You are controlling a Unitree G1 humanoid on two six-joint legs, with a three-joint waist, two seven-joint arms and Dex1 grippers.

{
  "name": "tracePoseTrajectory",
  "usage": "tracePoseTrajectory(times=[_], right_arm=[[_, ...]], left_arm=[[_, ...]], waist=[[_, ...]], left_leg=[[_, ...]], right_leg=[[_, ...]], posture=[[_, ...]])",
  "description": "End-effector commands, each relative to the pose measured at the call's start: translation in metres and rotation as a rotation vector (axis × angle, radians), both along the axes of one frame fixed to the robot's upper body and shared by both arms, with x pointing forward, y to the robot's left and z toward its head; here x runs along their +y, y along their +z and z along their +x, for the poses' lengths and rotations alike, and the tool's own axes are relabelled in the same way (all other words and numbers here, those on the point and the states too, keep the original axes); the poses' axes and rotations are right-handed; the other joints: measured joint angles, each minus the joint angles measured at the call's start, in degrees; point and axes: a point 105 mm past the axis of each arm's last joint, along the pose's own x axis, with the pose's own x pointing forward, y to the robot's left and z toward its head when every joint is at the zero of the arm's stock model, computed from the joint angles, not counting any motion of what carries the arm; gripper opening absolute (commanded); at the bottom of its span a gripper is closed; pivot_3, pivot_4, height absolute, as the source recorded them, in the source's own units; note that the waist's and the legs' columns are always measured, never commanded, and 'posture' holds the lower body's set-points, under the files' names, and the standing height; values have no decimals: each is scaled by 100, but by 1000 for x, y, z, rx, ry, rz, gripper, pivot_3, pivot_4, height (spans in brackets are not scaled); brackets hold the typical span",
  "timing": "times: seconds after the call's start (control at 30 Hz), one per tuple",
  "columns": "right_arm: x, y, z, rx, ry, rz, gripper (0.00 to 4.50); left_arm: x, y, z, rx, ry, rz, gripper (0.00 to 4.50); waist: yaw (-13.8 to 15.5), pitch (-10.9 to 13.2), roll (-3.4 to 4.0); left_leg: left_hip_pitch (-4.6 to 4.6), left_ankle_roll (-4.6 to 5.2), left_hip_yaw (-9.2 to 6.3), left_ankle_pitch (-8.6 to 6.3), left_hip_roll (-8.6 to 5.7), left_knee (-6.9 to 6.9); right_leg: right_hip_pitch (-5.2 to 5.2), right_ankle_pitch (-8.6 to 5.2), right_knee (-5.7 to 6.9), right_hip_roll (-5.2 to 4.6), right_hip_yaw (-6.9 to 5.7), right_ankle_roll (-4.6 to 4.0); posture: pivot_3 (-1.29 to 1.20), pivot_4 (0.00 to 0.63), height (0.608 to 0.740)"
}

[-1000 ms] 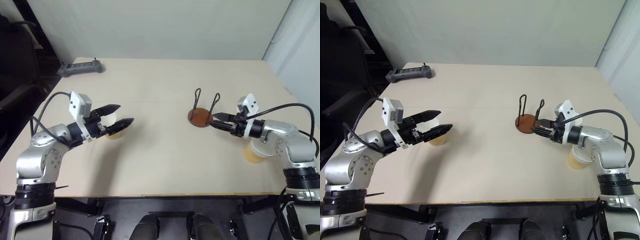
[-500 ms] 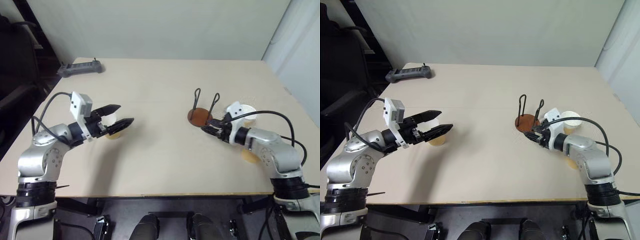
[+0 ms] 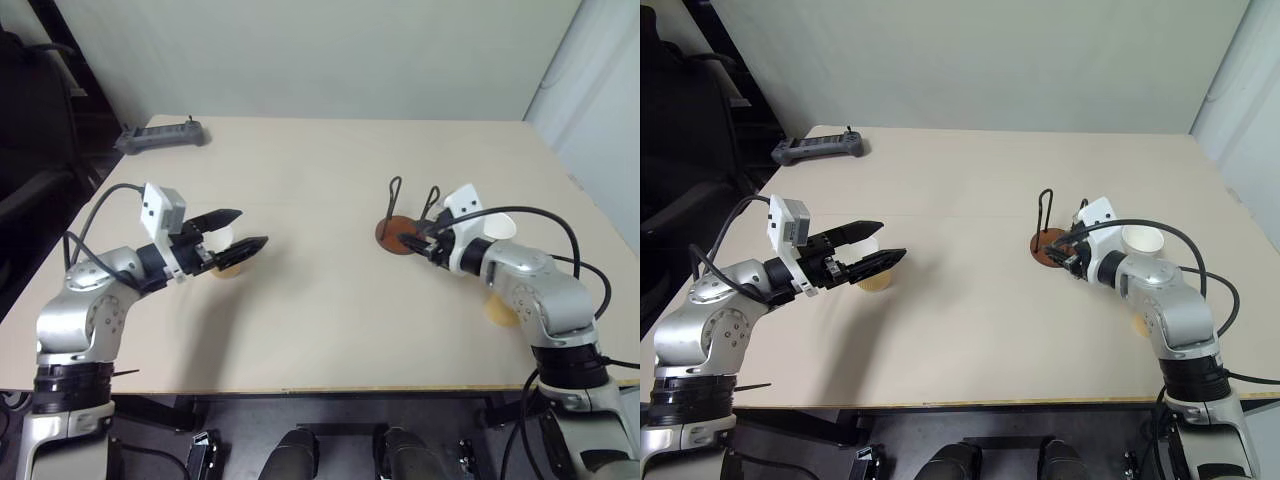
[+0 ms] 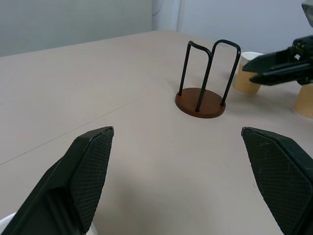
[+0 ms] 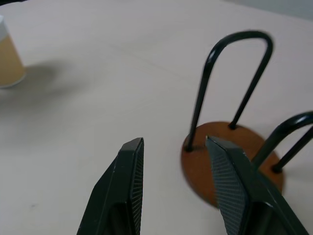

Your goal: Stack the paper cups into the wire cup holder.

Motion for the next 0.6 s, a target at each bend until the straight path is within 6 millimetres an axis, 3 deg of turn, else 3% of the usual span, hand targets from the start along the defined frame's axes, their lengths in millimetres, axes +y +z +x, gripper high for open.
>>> tracePoseTrajectory(times=[0.03, 0.3, 0.6], right_arm=[[0, 8, 3, -21, -11, -27, 1997], [1, 3, -1, 27, 8, -55, 1997], [-10, 4, 8, 13, -63, -105, 1997]], left_arm=[[-1, 11, 0, -47, -8, 3, 4484], [-1, 11, -1, -46, -9, 2, 4484], [-1, 10, -1, -45, -9, 3, 4484]], waist=[[1, 0, 0], [2, 0, 0], [2, 0, 0]], left_leg=[[0, 0, 0, 0, 0, 0], [-2, -3, 0, -2, 0, 0], [-1, -3, 0, -2, 0, 0]], right_leg=[[0, 0, 0, 0, 0, 0], [0, 0, -2, 0, 0, 0], [0, 0, -1, 0, 0, 0]], posture=[[0, 150, 740], [0, 150, 740], [0, 150, 740]])
